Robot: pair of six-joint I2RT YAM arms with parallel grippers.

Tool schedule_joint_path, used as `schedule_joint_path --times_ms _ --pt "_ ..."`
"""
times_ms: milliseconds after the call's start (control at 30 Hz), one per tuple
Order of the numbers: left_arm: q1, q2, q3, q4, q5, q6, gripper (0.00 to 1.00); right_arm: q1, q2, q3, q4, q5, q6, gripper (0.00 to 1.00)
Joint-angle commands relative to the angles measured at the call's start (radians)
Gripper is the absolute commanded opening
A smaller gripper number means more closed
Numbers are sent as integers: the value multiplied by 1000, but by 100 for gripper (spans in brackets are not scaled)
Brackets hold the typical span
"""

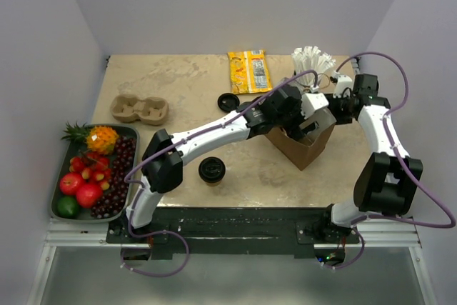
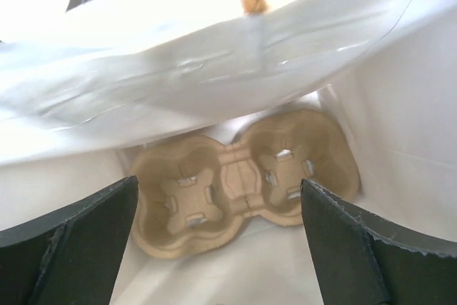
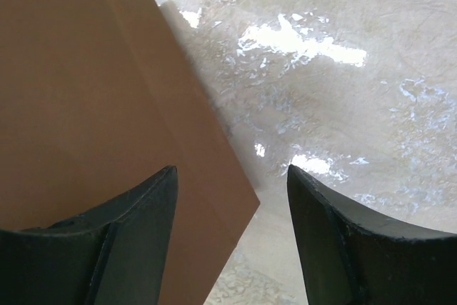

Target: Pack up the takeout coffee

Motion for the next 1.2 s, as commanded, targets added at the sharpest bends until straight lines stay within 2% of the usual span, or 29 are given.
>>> schedule_joint_path --times_ms 0,167,333,533,667,867,933,1067,1167 --pt "8 -71 43 -59 51 -36 99 -9 -50 72 -49 -55 -10 67" --pt "48 -133 35 -6 202 -50 99 -18 -75 193 -111 -81 -1 68" --pt "97 -213 44 120 439 -75 99 -53 -98 271 -111 -115 67 69" --pt "134 -225 78 75 529 -50 99 -90 -101 333 -103 -190 130 68" --pt "203 -303 29 94 592 -52 99 -90 -170 374 -94 -308 67 71" --pt "269 -395 -92 -30 718 181 99 -90 -338 350 -79 -365 12 73" --pt "292 -388 -106 -15 654 139 98 -90 -364 356 -97 -293 31 73" --pt "350 -270 -13 39 522 -207 92 -90 -366 353 -173 -138 55 73" --pt "350 -245 1 117 471 -266 91 -90 -363 327 -255 -119 21 73"
